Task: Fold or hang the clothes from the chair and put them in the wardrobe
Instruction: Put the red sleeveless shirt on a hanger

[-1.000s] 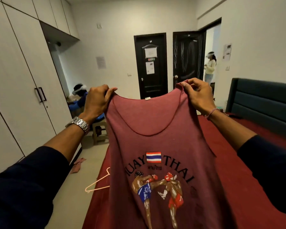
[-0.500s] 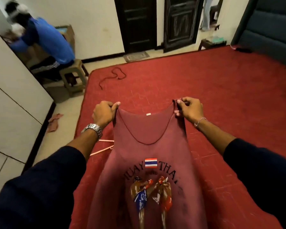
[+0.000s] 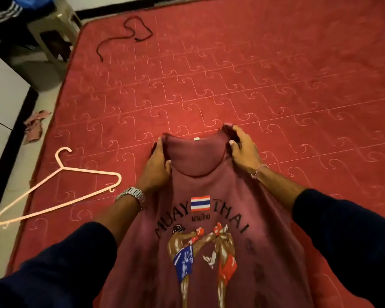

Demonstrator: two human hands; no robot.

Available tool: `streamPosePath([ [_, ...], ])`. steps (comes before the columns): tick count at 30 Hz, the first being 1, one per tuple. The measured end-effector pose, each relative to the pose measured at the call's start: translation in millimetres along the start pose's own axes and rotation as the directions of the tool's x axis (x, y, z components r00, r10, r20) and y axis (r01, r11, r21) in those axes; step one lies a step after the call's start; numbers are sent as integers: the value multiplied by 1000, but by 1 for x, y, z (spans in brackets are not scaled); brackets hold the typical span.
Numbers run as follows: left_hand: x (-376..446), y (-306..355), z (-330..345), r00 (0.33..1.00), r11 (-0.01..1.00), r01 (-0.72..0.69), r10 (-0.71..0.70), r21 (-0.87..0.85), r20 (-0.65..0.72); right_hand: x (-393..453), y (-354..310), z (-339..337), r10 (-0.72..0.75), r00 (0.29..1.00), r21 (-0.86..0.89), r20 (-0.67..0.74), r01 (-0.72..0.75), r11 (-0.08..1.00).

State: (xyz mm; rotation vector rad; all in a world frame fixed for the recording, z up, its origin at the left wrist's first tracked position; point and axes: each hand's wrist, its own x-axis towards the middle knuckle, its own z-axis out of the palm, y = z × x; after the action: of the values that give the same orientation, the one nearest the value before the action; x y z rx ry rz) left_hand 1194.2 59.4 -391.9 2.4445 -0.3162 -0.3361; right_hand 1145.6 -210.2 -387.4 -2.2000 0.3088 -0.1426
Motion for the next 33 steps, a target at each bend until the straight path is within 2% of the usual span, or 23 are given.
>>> streamPosePath([
  [3, 22, -21, 17, 993, 993, -93, 98, 69, -63, 29, 23, 20, -67, 997, 6, -26, 67, 998],
  [5, 37, -29, 22, 982, 981, -116, 137, 157, -127, 45, 38, 28, -45, 999, -4, -21, 45, 999],
  [8, 47, -42, 27, 964, 959, -135, 185, 250, -191, 67, 54, 29, 109, 992, -7, -59, -110, 994],
  [11, 50, -52, 32, 957, 945, -160, 219, 286, -188, 85, 65, 23, 268, 959, 178, -96, -248, 952],
  [14, 54, -57, 27, 976, 967, -138, 169, 216, -137, 92, 65, 22, 295, 954, 194, -55, -280, 940],
  [17, 50, -58, 14, 982, 986, -169, 168, -6, -85, 93, 73, 20, 323, 945, 239, -49, -303, 922],
  [19, 35, -54, 11, 979, 979, -193, 188, -70, -82, 89, 84, 18, 318, 947, 236, -32, -302, 924],
  [22, -12, -53, 15, 963, 969, -246, 245, 3, -114, 32, 39, 10, 220, 975, 116, -42, -214, 970],
  [26, -85, -64, 18, 967, 978, -155, 180, 142, -179, -73, 23, 6, 37, 995, -60, -90, -42, 997],
  [30, -162, -71, 23, 966, 984, -90, 124, 155, -226, -176, 44, 3, 2, 1000, -233, 2, -2, 973],
  [33, -224, -72, 32, 986, 988, -24, 49, 153, -158, -245, 50, 3, 54, 994, -345, 98, -17, 939],
])
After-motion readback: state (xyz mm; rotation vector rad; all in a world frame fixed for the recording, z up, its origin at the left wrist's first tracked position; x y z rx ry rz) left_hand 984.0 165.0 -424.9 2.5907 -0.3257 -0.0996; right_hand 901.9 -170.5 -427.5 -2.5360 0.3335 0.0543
